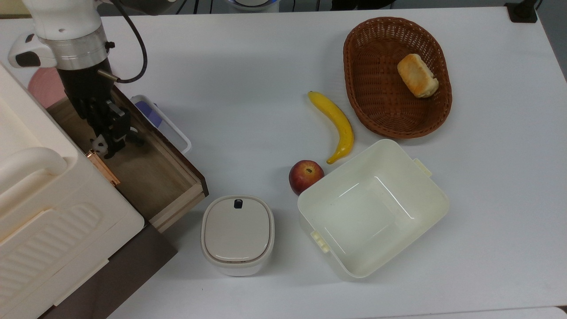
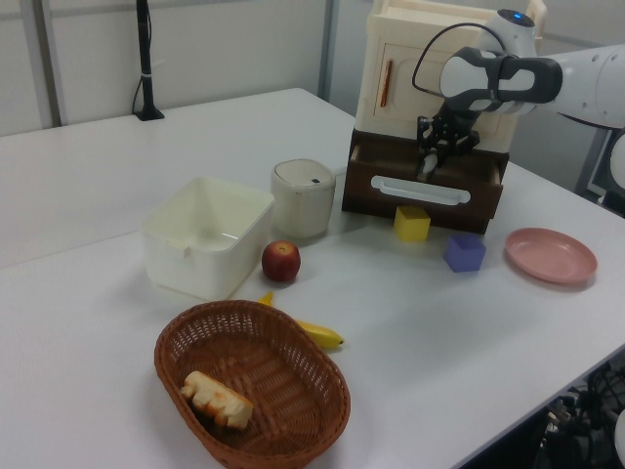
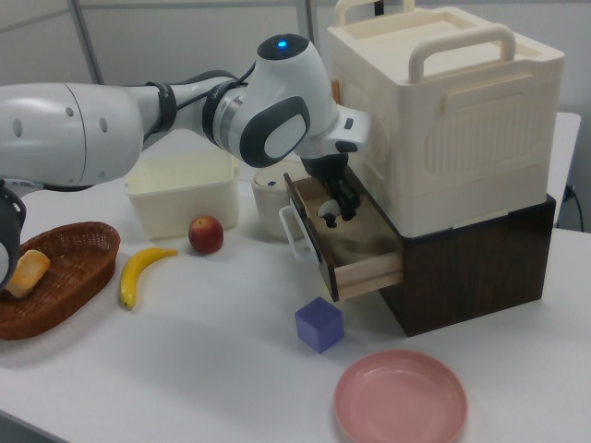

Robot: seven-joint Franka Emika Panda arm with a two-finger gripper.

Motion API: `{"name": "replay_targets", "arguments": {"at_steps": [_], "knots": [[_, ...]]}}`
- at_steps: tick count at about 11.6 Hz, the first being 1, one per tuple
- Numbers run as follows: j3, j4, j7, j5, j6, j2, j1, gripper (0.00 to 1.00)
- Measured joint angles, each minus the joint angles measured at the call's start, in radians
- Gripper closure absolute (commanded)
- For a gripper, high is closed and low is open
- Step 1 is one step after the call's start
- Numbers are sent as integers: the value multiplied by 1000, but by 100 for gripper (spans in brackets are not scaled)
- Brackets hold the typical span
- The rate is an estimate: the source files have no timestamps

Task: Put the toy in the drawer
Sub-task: 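Lower the panda toy into the drawer and open the gripper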

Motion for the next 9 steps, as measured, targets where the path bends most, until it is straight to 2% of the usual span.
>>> {"name": "replay_targets", "arguments": {"at_steps": [5,6,9], "knots": [[0,0,0,0,0,22,1,49],[0,0,0,0,0,22,1,44],[4,0,0,0,0,22,1,42]]}}
